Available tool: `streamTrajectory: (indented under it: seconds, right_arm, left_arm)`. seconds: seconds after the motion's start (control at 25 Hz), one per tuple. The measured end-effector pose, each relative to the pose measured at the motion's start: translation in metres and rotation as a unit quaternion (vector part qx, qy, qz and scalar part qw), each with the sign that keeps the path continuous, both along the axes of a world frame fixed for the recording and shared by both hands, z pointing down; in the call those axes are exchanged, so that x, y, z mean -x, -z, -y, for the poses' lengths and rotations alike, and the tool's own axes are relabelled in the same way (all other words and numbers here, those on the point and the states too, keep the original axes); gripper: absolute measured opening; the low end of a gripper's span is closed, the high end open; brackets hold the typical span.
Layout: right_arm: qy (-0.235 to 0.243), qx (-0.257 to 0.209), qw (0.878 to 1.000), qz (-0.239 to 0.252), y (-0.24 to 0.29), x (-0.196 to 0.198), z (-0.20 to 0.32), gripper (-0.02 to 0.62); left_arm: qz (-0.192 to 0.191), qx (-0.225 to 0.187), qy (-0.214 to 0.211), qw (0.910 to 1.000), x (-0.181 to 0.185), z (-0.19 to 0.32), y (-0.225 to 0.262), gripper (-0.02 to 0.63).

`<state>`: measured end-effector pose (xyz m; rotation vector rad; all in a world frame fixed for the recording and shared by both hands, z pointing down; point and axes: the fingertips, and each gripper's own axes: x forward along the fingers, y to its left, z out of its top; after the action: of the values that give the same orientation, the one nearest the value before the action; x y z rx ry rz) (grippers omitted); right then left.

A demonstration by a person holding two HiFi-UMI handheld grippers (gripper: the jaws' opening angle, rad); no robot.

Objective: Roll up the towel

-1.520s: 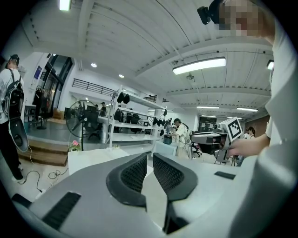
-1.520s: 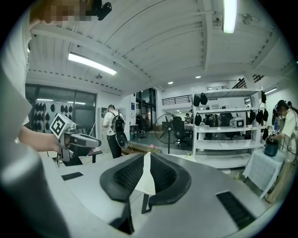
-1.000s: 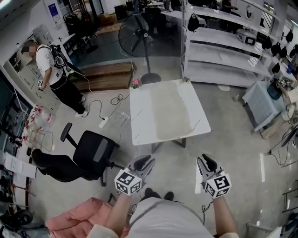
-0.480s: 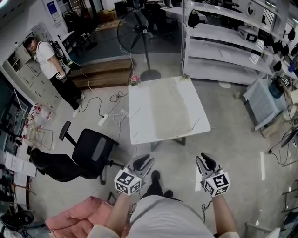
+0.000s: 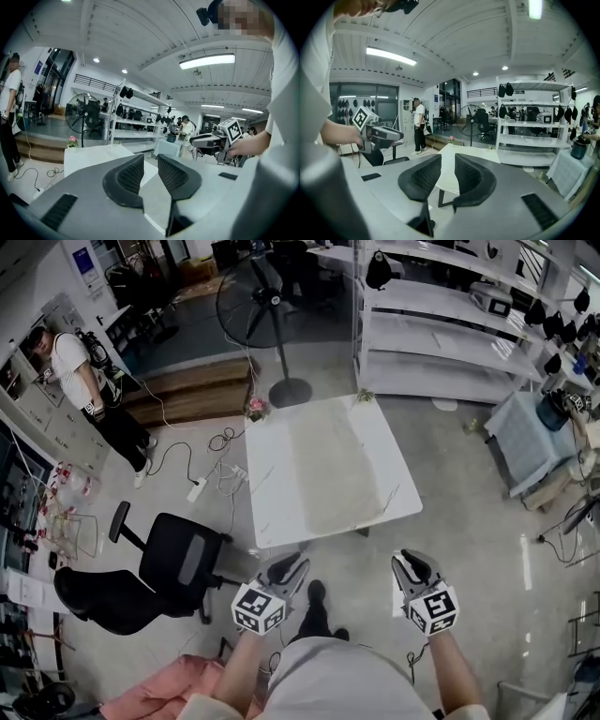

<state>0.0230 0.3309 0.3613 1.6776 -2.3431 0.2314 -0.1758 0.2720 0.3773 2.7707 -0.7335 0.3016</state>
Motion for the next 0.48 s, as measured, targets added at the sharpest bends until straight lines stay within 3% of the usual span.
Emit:
streamTrajectory:
  seconds: [0.48]
  right_arm:
    - [-0.041, 0.014, 0.999, 0.006, -0.005, -0.019, 0.108, 0.1]
  left_arm:
    - [0.006, 0.016, -0.056, 0.9983, -0.023, 0.107, -0.013, 0.112]
